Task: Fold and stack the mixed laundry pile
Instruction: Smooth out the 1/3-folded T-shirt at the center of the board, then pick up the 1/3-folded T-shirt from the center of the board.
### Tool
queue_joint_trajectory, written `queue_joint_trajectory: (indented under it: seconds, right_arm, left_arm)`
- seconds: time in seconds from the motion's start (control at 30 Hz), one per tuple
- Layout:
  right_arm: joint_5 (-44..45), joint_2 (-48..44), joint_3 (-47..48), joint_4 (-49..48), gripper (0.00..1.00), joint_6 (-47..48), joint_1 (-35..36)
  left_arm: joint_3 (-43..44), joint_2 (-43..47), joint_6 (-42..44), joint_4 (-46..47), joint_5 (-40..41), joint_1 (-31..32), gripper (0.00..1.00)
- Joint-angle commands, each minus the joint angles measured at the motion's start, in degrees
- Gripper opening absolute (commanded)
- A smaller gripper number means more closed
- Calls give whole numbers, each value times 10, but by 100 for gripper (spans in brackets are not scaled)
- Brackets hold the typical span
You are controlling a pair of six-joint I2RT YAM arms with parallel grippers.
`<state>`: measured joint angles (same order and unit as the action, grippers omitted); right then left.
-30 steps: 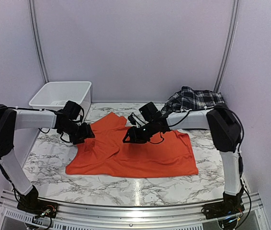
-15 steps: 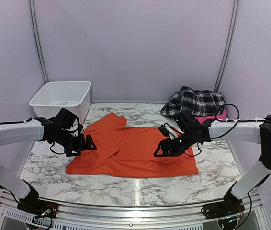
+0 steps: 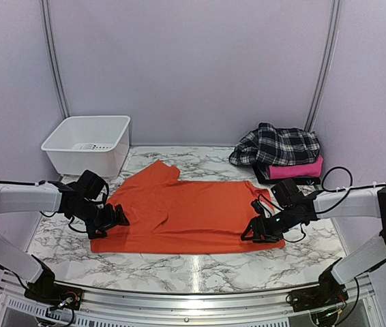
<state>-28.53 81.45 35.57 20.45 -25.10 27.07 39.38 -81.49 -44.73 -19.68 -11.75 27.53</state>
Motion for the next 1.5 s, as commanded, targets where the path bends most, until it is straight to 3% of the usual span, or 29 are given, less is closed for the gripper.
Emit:
queue_joint_trajectory:
  seconds: [0.0, 0.1, 0.27, 0.6, 0.77, 0.9, 1.07, 1.23, 1.33, 1.47]
  right_arm:
    - [29, -11, -46, 82, 63, -14, -2]
    - [-1, -35, -28, 98, 63, -4, 21]
    - [-23, -48, 68, 114, 64, 19, 46]
    - [-6, 98, 142, 74, 63, 59, 15]
    - [1, 107, 106, 68, 62, 56, 14]
    - [-18, 63, 38, 57, 61, 27, 25]
    - [-53, -11, -7, 53, 61, -28, 90]
    - [-20, -51, 88, 116, 62, 7, 43]
    - [25, -29, 163, 154, 60, 64, -17]
    - [50, 39, 241, 181, 53, 103, -40]
  left_arm:
    - [-68, 31, -44, -123, 47, -5, 99]
    - [-66, 78, -36, -128, 26, 15, 99]
    - [22, 99, 16, -132, 31, 66, 99]
    - [112, -76, 67, -96, 55, 65, 99]
    - [77, -101, 48, -95, 47, 65, 99]
    - [15, -53, 27, -107, 43, 65, 99]
    - [-37, 28, 21, -139, 28, 66, 99]
    - [26, 108, 69, -143, 54, 73, 99]
    - [88, 90, 94, -143, 85, 73, 99]
    - [159, 36, 103, -144, 115, 70, 99]
